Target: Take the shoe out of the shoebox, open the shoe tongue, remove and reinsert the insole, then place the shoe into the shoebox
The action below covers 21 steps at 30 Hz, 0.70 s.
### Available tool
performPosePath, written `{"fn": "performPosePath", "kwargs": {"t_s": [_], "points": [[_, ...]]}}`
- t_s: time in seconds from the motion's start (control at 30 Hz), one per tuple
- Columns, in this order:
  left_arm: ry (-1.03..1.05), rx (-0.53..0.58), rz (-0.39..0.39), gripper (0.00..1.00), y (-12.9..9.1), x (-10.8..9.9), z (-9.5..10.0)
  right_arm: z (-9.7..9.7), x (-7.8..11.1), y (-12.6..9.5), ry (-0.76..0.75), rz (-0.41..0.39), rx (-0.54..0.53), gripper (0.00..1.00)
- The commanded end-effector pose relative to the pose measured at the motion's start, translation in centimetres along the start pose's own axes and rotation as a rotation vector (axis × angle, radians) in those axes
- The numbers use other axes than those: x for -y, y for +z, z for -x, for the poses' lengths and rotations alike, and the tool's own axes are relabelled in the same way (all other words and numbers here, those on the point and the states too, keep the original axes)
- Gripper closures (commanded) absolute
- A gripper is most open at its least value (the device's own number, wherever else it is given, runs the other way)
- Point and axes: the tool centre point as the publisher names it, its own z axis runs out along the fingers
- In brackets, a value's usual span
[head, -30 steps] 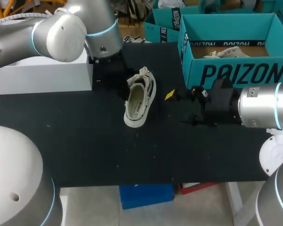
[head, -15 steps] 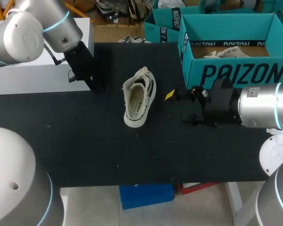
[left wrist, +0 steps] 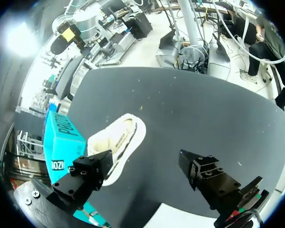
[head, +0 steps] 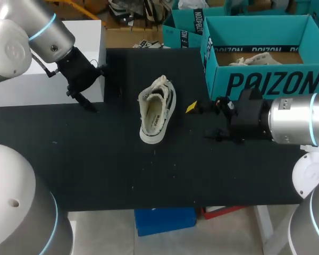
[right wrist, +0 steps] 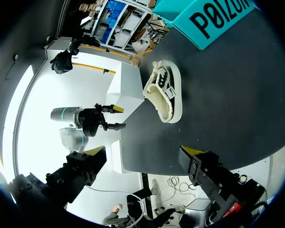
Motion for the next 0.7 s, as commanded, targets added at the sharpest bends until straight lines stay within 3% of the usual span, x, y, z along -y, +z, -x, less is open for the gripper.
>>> {"fn": "performPosePath", "kwargs": {"t_s": [0.03, 0.17, 0.23, 0.53, 0.63, 0.7], "points": [[0.002, 0.003, 0.005, 0.0, 0.1, 0.1, -0.2, 0.0, 0.0, 0.0, 0.0, -0.001, 0.001, 0.0], [0.002, 0.003, 0.005, 0.0, 0.1, 0.1, -0.2, 0.0, 0.0, 0.0, 0.0, -0.001, 0.001, 0.0], [-0.084, 0.054, -0.012, 0.0, -0.2, -0.4, -0.6, 0.0, 0.0, 0.0, 0.0, -0.001, 0.001, 0.0], [-0.611, 0.184, -0.241, 0.0, -2.1, -1.8, -1.8, 0.0, 0.0, 0.0, 0.0, -0.001, 0.001, 0.0], [-0.712, 0.196, -0.273, 0.0, -2.8, -1.6, -1.8, 0.0, 0.0, 0.0, 0.0, -0.001, 0.001, 0.0], [-0.74, 0.206, -0.247, 0.0, -3.2, -1.6, -1.7, 0.0, 0.0, 0.0, 0.0, -0.001, 0.001, 0.0]]}}
